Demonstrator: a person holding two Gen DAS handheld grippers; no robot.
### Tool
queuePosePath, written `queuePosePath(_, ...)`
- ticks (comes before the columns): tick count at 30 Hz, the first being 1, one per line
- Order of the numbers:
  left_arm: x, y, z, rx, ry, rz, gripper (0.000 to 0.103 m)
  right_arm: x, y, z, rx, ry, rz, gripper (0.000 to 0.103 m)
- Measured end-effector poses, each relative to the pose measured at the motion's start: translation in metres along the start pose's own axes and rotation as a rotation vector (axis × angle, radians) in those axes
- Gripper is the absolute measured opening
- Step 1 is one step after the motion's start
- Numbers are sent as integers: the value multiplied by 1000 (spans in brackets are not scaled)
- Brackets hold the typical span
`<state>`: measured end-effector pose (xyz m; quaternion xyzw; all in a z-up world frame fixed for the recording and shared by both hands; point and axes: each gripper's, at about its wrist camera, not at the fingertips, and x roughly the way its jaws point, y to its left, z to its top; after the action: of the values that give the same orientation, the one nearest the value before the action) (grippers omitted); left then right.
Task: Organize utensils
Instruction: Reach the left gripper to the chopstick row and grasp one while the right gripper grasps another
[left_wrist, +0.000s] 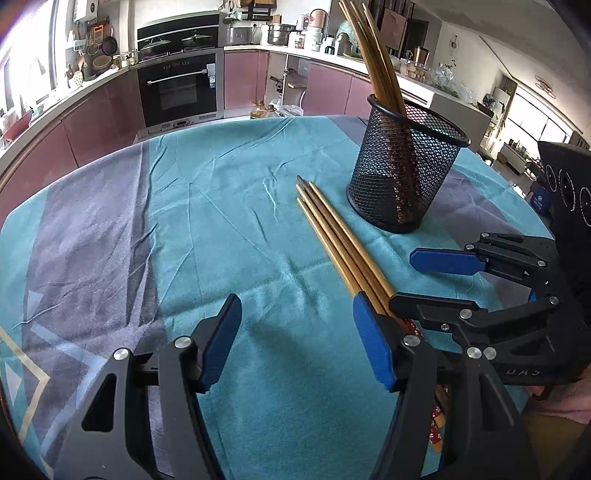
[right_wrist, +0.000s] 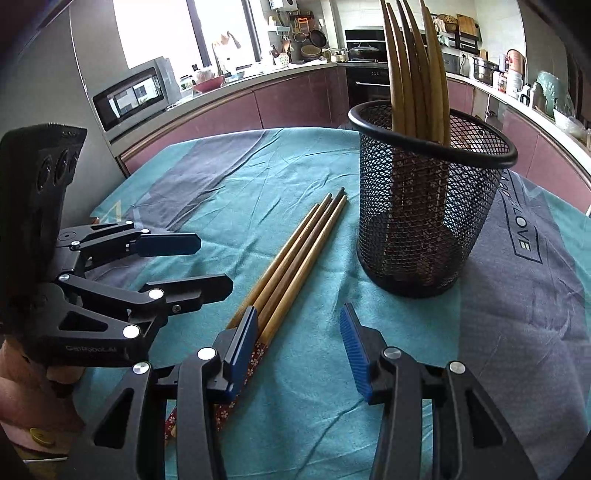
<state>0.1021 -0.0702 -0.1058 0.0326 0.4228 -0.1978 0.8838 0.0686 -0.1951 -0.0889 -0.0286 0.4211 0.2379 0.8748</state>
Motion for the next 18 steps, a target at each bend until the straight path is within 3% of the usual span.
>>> queuePosePath(18, 13, -10, 5, 18, 25, -30, 61, -2, -11, -5, 36, 7, -7, 38)
